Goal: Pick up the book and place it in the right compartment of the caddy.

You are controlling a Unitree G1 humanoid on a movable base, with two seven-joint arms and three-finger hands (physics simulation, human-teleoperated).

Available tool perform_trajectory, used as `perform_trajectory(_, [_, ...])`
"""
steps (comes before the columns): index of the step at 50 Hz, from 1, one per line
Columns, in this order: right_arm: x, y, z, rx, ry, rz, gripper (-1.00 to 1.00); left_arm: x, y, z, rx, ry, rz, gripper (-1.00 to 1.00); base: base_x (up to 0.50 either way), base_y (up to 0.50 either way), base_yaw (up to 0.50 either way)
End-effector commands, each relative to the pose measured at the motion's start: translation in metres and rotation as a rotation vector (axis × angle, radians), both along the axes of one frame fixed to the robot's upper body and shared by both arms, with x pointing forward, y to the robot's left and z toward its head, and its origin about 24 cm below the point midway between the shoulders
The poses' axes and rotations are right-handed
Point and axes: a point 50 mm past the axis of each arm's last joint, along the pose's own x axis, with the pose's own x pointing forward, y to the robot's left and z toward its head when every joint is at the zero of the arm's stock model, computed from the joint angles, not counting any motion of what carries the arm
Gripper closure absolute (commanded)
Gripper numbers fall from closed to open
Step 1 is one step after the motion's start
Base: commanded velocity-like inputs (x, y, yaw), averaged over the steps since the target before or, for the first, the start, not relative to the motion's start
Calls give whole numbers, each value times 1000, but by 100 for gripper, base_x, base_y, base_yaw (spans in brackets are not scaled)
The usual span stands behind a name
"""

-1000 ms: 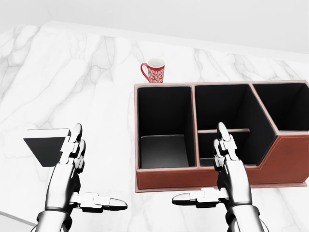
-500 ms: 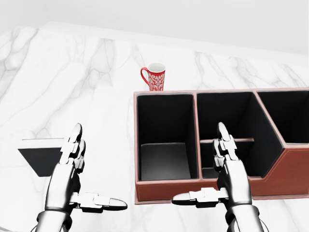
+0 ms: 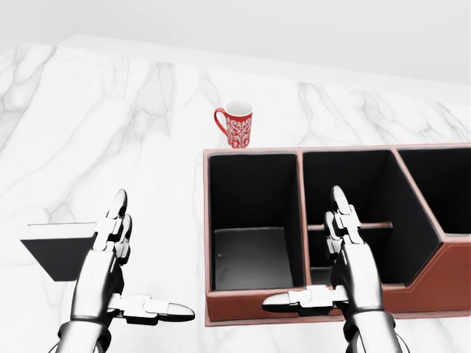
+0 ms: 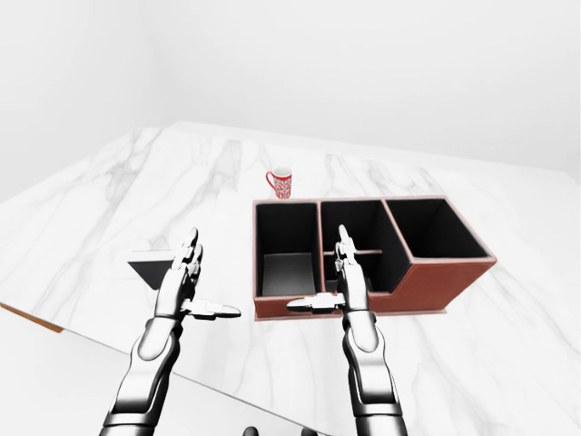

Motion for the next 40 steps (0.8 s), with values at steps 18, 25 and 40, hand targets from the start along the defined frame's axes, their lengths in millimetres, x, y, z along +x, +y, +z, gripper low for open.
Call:
perform_trajectory(18, [0, 0, 1, 0, -2, 2, -100, -1, -2, -1, 35, -4, -5, -100, 1, 0, 0])
perform_trajectory(25, [-2, 5, 3, -38, -24, 23, -100, -4, -4, 7, 61, -52, -16, -100, 0, 0, 0])
perform_trajectory(40, [-11, 11, 11, -45, -48, 41, -100, 0, 20, 109, 568, -331, -1, -100, 0, 0, 0])
